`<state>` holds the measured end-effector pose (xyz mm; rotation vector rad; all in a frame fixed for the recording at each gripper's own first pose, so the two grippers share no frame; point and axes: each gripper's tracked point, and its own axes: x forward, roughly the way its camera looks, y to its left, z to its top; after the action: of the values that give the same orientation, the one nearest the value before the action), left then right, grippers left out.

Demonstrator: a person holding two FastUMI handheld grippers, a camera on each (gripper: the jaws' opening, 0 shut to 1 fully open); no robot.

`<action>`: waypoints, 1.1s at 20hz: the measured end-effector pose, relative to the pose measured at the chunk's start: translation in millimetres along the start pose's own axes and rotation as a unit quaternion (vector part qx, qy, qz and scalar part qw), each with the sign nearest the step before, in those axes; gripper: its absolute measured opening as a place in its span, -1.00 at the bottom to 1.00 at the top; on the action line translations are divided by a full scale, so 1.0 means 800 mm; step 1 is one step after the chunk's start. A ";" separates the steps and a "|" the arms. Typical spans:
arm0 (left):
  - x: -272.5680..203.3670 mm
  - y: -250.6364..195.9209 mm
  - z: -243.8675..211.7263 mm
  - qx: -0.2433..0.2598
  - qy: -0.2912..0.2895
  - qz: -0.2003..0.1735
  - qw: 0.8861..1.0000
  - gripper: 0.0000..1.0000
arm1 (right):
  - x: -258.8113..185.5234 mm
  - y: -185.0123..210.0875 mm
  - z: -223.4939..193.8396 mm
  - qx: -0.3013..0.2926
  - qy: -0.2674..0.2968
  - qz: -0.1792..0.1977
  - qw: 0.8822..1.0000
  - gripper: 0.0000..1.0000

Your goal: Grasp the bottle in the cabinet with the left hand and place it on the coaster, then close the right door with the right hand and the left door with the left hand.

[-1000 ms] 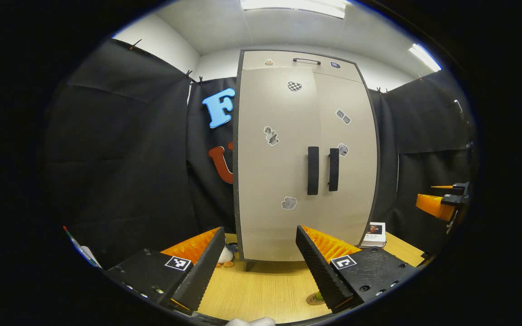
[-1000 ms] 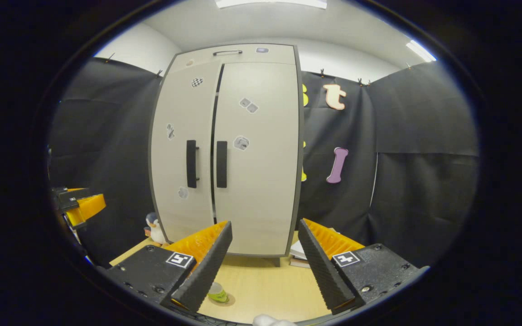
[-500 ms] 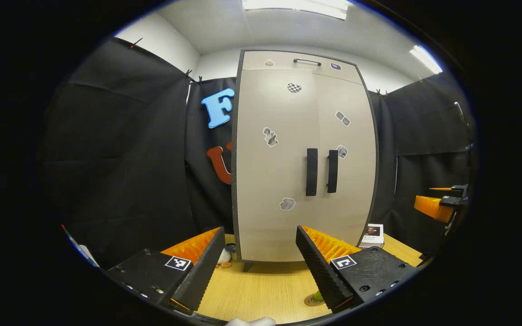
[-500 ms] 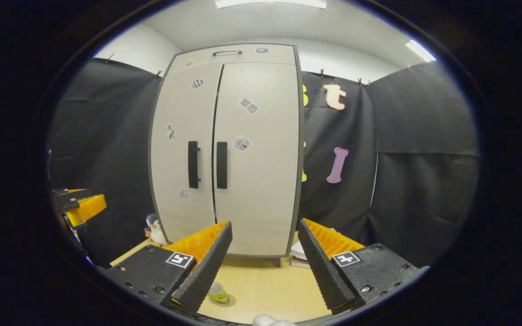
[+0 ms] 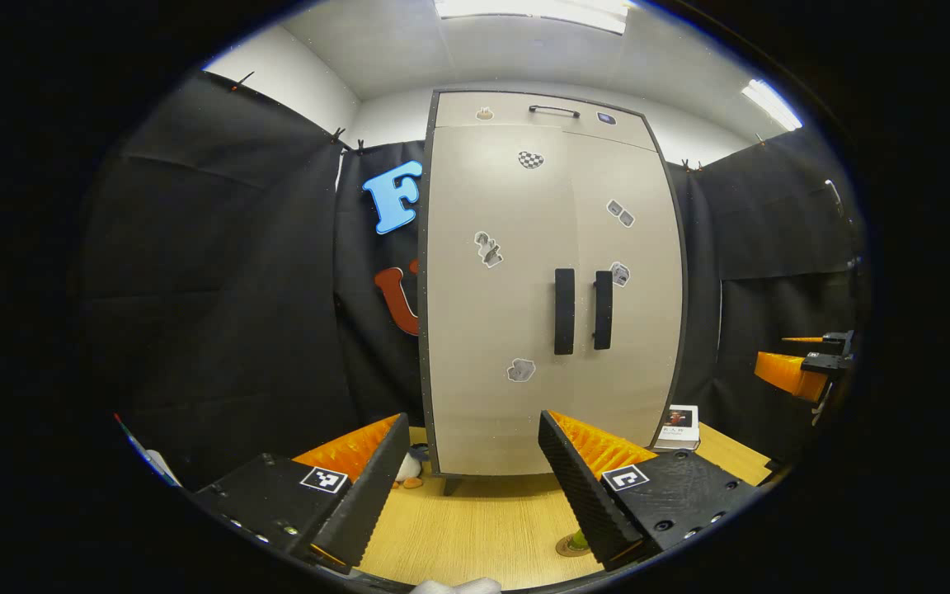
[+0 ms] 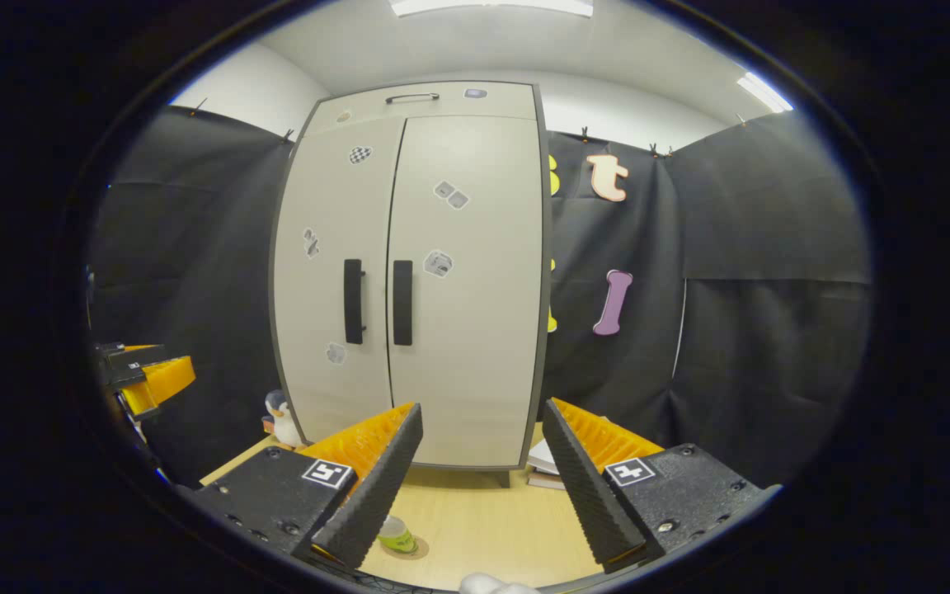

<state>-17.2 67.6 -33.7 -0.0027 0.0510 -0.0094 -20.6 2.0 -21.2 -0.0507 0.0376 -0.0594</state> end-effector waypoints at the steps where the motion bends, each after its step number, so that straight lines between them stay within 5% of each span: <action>1: 0.000 0.001 -0.001 0.001 0.001 0.000 1.000 0.92 | 0.000 0.000 0.001 -0.001 0.001 0.001 1.000 0.93; 22: -0.002 -0.004 -0.003 -0.001 0.004 -0.003 1.000 0.92 | -0.001 0.005 -0.006 -0.001 0.005 0.004 1.000 0.89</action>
<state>-18.7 64.2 -35.9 -0.0044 0.0593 -0.0163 -21.6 6.0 -26.3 -0.0519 0.0480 -0.0512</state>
